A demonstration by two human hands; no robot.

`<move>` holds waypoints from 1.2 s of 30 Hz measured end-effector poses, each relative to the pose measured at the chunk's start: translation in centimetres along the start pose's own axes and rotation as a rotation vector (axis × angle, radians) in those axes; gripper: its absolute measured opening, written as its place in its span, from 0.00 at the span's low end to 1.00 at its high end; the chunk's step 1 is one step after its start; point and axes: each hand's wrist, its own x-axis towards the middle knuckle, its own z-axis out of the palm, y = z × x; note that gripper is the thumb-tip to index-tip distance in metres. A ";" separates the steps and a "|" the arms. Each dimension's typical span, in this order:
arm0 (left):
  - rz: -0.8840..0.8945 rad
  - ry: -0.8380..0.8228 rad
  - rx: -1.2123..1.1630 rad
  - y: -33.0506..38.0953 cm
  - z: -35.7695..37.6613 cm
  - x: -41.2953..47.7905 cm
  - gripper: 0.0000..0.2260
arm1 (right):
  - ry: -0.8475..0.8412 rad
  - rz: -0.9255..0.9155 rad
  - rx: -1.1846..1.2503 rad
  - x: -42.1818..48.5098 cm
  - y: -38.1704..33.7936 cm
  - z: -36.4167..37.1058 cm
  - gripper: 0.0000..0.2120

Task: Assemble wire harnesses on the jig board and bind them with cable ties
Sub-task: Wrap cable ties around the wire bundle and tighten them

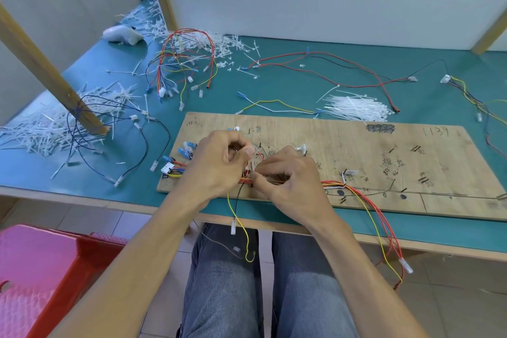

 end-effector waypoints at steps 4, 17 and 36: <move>0.090 0.003 0.126 1.0 0.3 -0.3 0.06 | -0.010 0.024 0.003 0.0 -0.1 -0.1 0.01; 0.181 0.350 0.031 0.9 2.7 -1.5 0.08 | -0.066 -0.048 -0.025 0.1 -0.3 -0.2 0.03; 0.123 0.404 -0.007 1.1 3.1 -1.6 0.19 | -0.025 -0.129 -0.069 -0.4 0.4 0.5 0.07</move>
